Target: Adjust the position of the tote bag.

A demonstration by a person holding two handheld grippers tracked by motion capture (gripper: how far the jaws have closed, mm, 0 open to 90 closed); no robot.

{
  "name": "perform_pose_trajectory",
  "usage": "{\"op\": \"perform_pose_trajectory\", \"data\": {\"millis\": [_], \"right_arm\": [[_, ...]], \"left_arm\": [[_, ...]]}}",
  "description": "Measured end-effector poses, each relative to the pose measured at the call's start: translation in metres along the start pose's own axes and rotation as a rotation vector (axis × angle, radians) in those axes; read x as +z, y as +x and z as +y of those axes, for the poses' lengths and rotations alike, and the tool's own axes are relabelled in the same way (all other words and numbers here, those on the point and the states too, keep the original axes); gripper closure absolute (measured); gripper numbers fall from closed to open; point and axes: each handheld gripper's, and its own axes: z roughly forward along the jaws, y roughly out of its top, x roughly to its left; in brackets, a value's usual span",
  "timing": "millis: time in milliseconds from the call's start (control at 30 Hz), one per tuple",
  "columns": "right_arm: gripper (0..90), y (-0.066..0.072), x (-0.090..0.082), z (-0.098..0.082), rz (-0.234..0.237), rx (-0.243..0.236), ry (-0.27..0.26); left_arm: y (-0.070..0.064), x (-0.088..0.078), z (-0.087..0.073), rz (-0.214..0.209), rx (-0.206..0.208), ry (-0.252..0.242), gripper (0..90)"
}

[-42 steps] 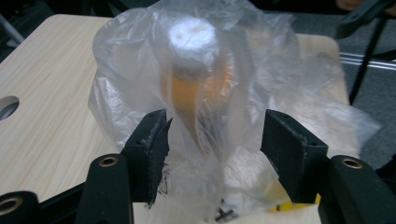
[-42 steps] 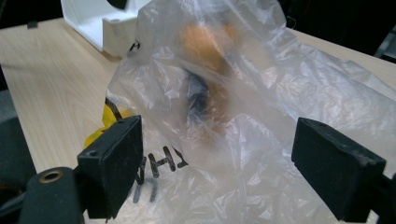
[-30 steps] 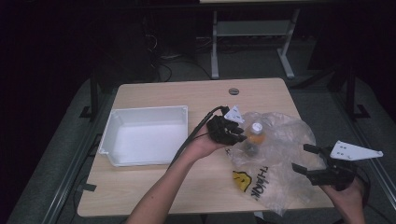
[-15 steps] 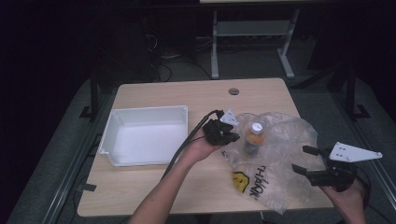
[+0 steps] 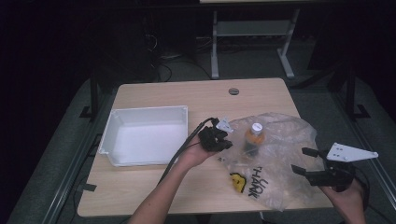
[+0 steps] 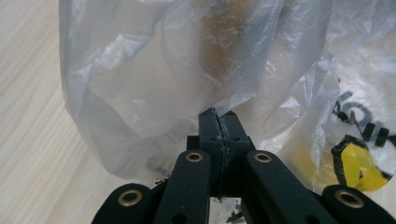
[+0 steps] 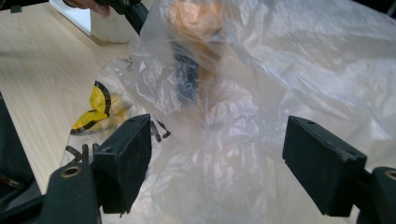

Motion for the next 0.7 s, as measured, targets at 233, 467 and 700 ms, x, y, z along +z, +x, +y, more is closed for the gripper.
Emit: {"op": "perform_pose_trajectory", "data": {"millis": [233, 467, 700], "right_arm": [[40.0, -0.001, 0.007, -0.006, 0.023, -0.016, 0.06], [45.6, -0.002, 0.008, -0.008, 0.03, -0.014, 0.074], [47.4, -0.002, 0.009, -0.009, 0.036, -0.017, 0.075]], "left_arm": [[0.004, 0.005, -0.009, -0.009, -0.007, 0.056, 89.6], [0.005, -0.013, -0.008, -0.014, -0.019, 0.02, 78.2], [0.001, -0.043, 0.002, -0.037, -0.02, -0.049, 65.0]]}}
